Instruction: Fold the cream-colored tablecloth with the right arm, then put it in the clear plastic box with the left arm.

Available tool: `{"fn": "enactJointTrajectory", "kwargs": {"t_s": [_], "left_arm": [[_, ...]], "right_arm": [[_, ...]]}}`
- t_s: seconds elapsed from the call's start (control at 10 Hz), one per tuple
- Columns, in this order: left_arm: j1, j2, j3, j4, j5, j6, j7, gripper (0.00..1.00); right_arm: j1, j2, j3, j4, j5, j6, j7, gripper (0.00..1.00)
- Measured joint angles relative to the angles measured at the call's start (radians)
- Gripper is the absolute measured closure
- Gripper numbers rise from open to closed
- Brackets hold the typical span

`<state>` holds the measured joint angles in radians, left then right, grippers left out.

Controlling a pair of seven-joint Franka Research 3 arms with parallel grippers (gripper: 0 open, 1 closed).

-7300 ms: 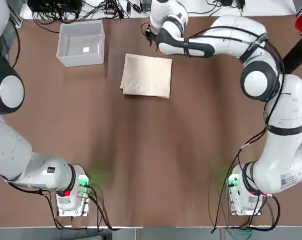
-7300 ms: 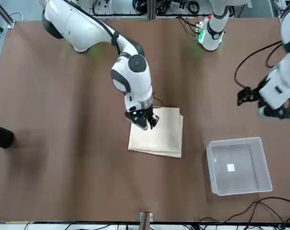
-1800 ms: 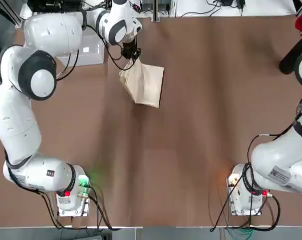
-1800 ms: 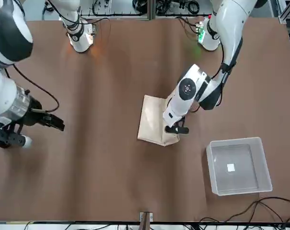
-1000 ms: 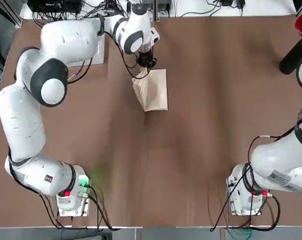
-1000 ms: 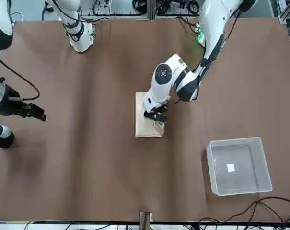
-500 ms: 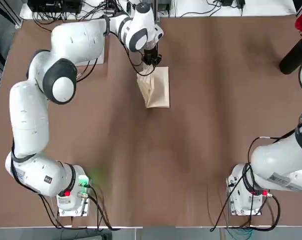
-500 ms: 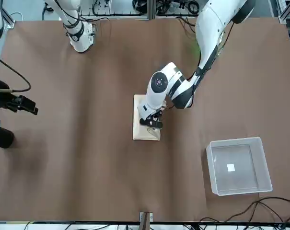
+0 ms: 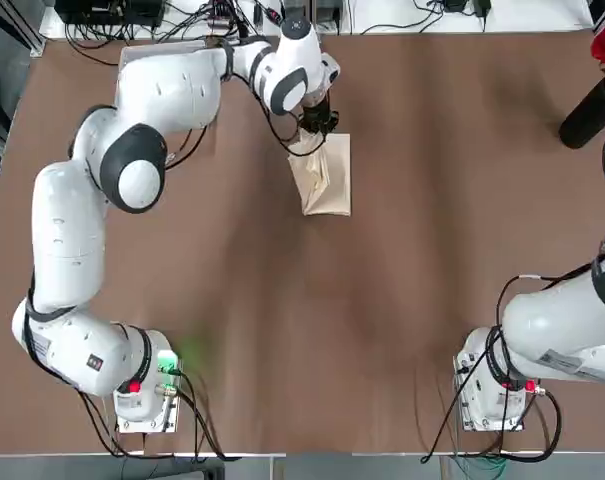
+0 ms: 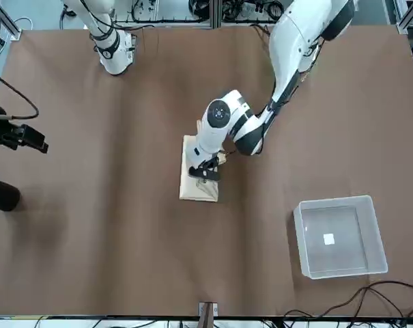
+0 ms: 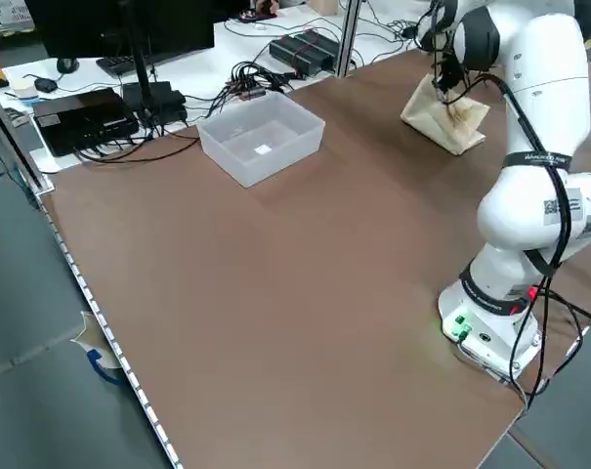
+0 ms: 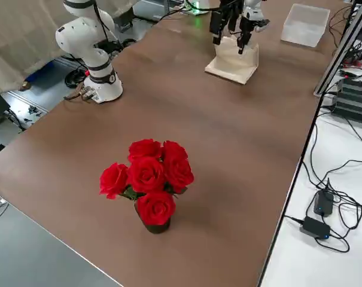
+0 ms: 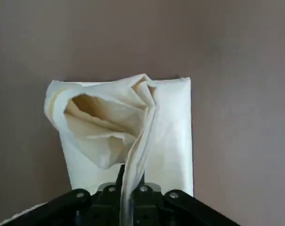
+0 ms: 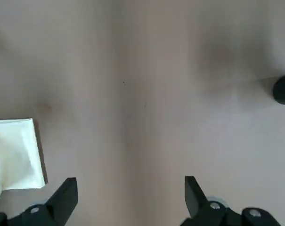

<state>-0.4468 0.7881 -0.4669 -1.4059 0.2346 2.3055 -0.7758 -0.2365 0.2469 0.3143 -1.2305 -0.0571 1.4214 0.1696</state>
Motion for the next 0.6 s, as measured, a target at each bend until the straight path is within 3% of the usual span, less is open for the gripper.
{"fn": "enactJointTrajectory", "kwargs": {"t_s": [0.2,0.3,0.6], "left_arm": [[-0.016,0.028,0.000,0.028,0.000,0.016,-0.003,0.89],[-0.022,0.046,0.001,0.039,0.000,0.038,-0.004,0.81],[-0.029,0.088,0.000,0.048,0.000,0.111,-0.004,0.37]], "right_arm": [[0.000,-0.011,-0.010,-0.009,0.005,-0.017,-0.020,0.00],[0.001,-0.012,-0.010,-0.012,0.005,-0.017,-0.023,0.00],[0.016,-0.027,-0.029,-0.015,0.008,-0.020,-0.023,0.00]]}}
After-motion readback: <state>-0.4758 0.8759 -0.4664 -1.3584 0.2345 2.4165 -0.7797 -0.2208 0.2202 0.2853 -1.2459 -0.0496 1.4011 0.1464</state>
